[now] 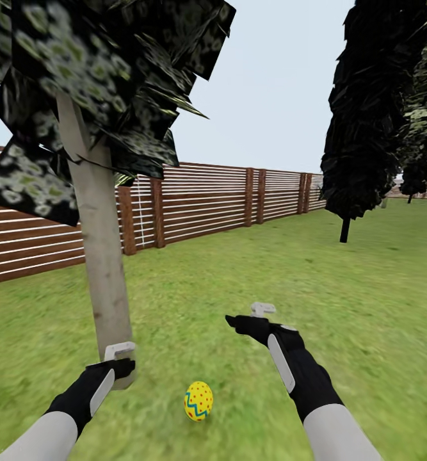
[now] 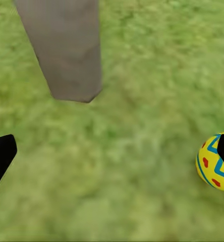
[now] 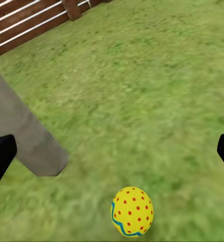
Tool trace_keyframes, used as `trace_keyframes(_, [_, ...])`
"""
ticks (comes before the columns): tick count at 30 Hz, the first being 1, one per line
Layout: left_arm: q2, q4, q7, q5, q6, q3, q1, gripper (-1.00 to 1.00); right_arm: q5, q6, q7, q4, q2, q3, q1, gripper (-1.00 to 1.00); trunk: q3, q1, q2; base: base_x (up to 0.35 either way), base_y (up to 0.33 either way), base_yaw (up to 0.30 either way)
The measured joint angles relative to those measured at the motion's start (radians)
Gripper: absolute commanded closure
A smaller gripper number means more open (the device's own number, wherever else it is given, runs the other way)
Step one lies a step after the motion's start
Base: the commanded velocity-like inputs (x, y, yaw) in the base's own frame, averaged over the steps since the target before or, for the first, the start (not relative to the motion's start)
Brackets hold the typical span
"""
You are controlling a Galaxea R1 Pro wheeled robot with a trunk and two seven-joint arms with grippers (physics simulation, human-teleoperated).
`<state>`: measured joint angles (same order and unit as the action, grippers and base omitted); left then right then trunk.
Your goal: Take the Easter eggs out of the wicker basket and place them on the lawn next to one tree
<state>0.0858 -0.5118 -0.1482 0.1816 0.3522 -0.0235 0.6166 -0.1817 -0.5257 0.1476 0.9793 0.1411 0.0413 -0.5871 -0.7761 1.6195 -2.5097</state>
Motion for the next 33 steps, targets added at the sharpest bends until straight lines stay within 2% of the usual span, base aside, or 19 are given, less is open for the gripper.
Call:
trace_keyframes(7, [0.000, 0.000, -0.008, 0.001, -0.001, 0.000, 0.000, -1.00, 0.000, 0.000, -0.001, 0.000, 0.000, 0.001, 0.000, -1.00, 0.036, -0.003, 0.002, -0.103, 0.006, 0.191])
trace_keyframes(20, [0.000, 0.000, -0.008, 0.002, -0.001, -0.001, 0.000, -1.00, 0.000, 0.000, -0.001, 0.000, 0.000, 0.001, 0.000, -1.00, 0.103, -0.009, 0.005, -0.266, 0.056, 0.191])
trace_keyframes(33, [0.000, 0.000, -0.015, 0.004, -0.001, -0.006, 0.000, -1.00, 0.000, 0.000, -0.001, -0.001, 0.001, 0.002, 0.000, -1.00, 0.170, -0.015, 0.008, -0.036, 0.003, 0.192])
